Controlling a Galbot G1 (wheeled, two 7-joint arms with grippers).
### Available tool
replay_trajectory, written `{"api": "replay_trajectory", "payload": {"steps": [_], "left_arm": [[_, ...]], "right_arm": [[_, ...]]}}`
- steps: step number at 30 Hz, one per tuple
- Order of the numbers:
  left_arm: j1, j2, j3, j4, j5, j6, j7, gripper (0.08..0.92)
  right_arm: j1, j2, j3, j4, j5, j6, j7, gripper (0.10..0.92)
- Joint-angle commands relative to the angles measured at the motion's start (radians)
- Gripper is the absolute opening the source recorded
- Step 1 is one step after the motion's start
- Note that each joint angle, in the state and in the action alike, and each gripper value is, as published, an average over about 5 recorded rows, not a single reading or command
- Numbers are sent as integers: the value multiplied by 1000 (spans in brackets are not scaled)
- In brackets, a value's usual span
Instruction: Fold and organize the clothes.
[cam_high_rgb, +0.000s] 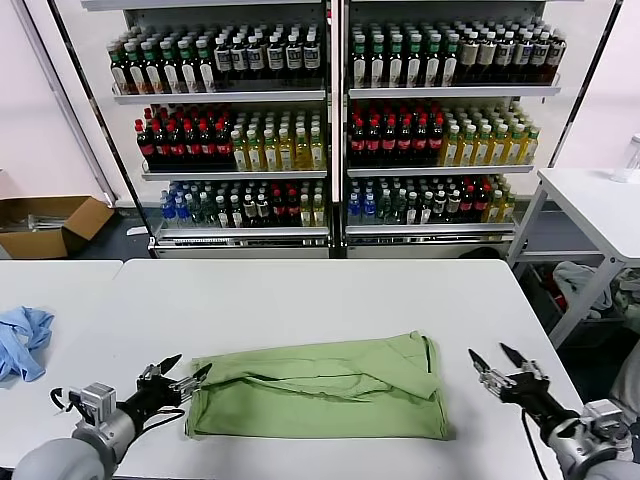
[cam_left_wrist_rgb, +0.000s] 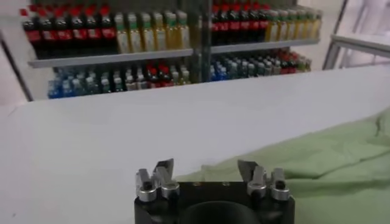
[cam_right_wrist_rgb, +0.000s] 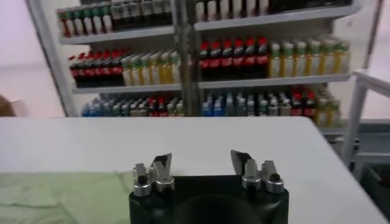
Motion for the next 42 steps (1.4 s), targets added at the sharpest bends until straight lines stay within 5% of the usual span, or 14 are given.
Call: {"api": "replay_trajectory", "payload": {"steps": [1, 5, 17, 35, 42], "left_arm": [[12, -91, 147, -15, -32, -32, -425, 764], [-9, -97, 175, -5, -26, 6, -470, 817], [10, -142, 253, -7, 23, 20, -481, 801], [34, -146, 272, 14, 245, -69, -417, 298], [37, -112, 175, 11, 252, -94, -396, 125]], "right_arm": [[-27, 55, 83, -9, -1, 66, 4, 812], [-44, 55, 93, -1, -1, 73, 6, 822], [-52, 59, 100, 4, 2, 80, 7, 823], [-53, 65, 88, 14, -1, 83, 7, 823], [-53, 57, 88, 21, 12, 81, 16, 823]]}}
